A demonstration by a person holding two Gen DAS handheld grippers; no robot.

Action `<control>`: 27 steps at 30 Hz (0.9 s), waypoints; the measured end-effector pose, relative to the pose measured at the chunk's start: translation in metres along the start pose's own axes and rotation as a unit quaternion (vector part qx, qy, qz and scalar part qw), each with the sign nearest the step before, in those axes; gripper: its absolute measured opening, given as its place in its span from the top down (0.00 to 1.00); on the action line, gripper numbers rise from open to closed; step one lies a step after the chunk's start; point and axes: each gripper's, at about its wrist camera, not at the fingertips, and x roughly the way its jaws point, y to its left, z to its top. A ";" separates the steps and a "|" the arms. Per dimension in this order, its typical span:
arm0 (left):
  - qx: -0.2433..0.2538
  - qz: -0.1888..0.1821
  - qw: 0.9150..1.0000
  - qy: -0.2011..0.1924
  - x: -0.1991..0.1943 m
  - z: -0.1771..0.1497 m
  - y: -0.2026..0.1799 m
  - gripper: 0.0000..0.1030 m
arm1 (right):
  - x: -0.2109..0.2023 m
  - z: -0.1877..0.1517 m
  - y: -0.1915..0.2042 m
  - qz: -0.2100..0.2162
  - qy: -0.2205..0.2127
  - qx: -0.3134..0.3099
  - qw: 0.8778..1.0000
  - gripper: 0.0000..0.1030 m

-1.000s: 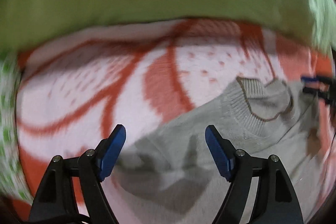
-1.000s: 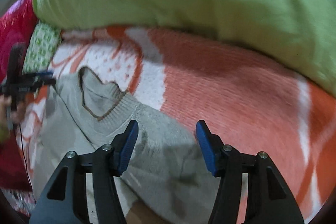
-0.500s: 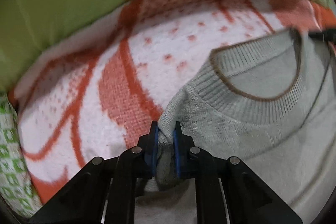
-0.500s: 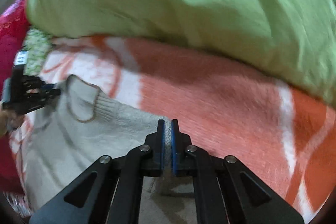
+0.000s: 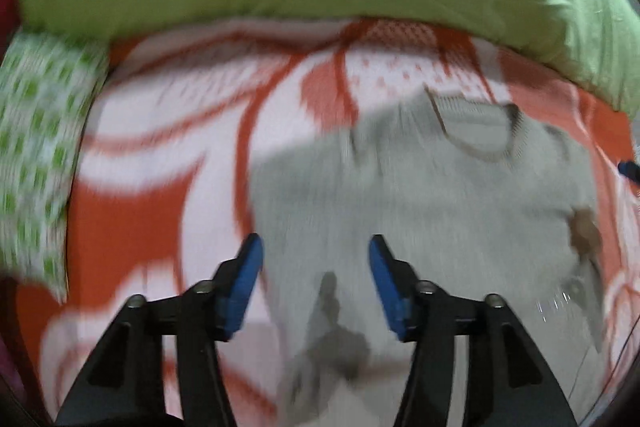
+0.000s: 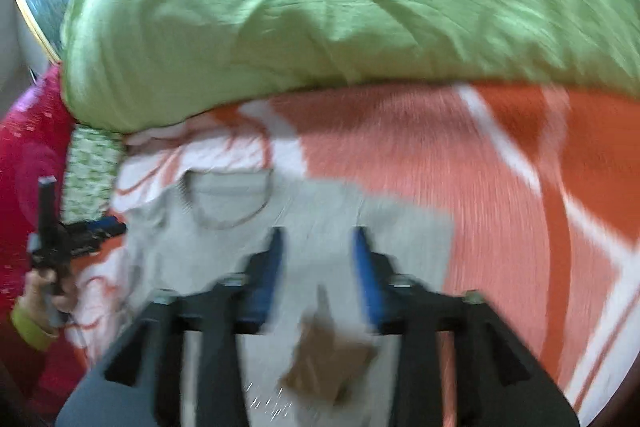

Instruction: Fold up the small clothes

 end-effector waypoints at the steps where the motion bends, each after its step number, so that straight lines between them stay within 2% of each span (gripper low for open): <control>1: -0.006 -0.007 1.000 0.003 -0.012 -0.024 -0.007 0.43 | -0.017 -0.020 0.003 0.005 -0.001 0.003 1.000 0.47; 6: -0.028 -0.018 0.999 0.039 -0.036 -0.127 -0.006 0.42 | -0.064 -0.097 0.007 0.004 0.029 0.024 0.999 0.47; 12: -0.051 -0.058 0.995 0.063 -0.061 -0.218 -0.006 0.41 | -0.107 -0.175 0.018 -0.001 0.053 0.044 0.998 0.47; 20: -0.029 -0.080 0.989 0.117 -0.067 -0.309 -0.025 0.36 | -0.142 -0.259 0.027 -0.011 0.067 0.083 0.994 0.47; 24: -0.049 -0.109 0.981 0.153 -0.061 -0.349 -0.025 0.36 | -0.153 -0.296 0.026 -0.020 0.077 0.104 0.991 0.47; 27: -0.052 -0.121 0.979 0.154 -0.059 -0.368 -0.028 0.36 | -0.156 -0.322 0.023 -0.025 0.089 0.125 0.988 0.47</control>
